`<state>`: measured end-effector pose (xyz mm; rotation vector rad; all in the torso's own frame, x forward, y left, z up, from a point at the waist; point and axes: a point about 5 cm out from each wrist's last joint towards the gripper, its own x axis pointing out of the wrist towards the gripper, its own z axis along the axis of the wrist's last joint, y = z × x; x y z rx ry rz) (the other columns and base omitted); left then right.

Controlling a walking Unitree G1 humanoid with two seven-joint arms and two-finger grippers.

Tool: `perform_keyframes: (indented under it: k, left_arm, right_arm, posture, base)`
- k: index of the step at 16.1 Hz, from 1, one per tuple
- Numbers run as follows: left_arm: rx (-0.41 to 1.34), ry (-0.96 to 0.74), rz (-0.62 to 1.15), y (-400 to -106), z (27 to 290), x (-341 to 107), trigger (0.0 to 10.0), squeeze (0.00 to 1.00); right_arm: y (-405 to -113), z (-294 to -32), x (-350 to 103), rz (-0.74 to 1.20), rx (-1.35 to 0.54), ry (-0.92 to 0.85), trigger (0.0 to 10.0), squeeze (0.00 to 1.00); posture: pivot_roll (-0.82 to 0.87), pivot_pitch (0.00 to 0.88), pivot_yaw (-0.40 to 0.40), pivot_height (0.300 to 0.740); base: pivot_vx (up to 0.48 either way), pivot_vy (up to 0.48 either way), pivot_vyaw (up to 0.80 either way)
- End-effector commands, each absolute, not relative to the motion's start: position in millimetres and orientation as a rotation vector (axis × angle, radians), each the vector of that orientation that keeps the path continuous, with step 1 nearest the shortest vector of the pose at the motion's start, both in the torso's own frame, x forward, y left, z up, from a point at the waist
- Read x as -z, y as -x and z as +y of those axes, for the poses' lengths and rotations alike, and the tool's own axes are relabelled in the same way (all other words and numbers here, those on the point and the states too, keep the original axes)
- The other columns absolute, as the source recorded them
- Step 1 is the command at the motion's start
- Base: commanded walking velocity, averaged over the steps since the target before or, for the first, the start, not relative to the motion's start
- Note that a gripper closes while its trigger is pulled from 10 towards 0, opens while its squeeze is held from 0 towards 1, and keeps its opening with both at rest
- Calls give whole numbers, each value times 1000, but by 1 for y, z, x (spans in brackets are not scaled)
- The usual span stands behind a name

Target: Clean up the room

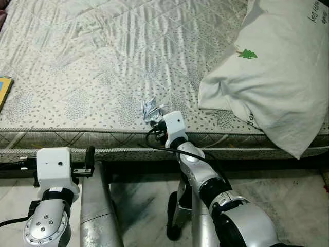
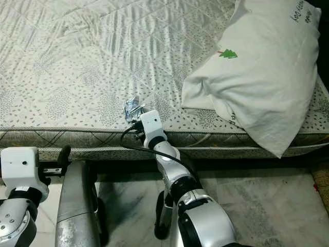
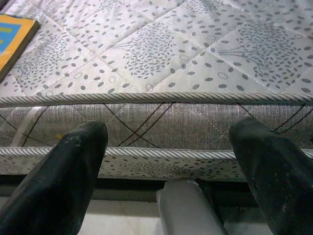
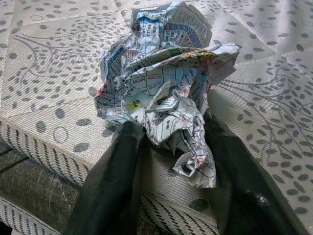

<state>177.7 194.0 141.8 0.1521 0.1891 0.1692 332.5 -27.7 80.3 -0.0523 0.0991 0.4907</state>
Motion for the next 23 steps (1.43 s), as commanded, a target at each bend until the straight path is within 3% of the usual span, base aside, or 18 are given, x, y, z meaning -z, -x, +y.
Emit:
perform_keyframes:
  k: [1,15,20,23]
  left_arm:
    - [-180,-168,225,-176,197,-136,10000,0]
    - [-159,-164,168,-202,193,-135,10000,0]
    - [-96,-156,122,-232,185,-134,10000,0]
    - [-71,-155,97,-248,184,-133,10000,0]
  right_arm:
    - [-326,4,-87,98,-550,-10,0,0]
    - [-340,-11,-97,70,-531,13,0,0]
    - [-348,-43,-99,28,-468,20,0,0]
    - [-343,-77,-96,-17,-408,27,0,0]
  posture:
    - [303,269,-119,513]
    - [275,180,-130,513]
    - [190,93,-92,513]
    - [135,47,-76,513]
  base:
    - [0,0,0]
    - [0,0,0]
    - [0,0,0]
    - [0,0,0]
